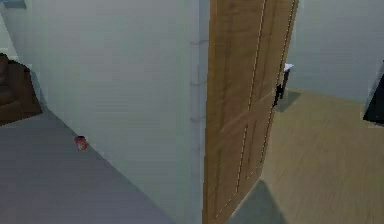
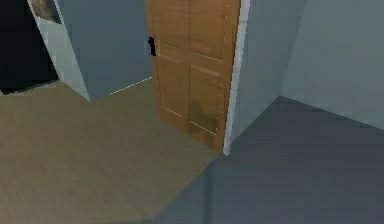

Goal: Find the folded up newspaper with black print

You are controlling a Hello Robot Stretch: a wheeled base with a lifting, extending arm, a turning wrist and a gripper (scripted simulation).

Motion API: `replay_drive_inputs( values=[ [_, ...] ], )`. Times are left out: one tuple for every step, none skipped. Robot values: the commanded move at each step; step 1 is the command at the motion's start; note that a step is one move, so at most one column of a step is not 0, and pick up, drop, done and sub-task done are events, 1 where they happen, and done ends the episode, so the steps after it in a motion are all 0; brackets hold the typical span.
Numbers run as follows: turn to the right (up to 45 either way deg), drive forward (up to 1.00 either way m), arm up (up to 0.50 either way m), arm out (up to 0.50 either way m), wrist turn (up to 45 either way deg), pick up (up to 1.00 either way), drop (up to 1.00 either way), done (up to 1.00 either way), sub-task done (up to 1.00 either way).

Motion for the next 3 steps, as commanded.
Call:
replay_drive_inputs(
  values=[
    [-3.0, 0.0, 0.0, 0.0, 0.0, 0.0, 0.0, 0.0, 0.0],
    [0.0, 0.3, 0.0, 0.0, 0.0, 0.0, 0.0, 0.0, 0.0],
    [-39.0, 0.0, 0.0, 0.0, 0.0, 0.0, 0.0, 0.0, 0.0]
  ],
)
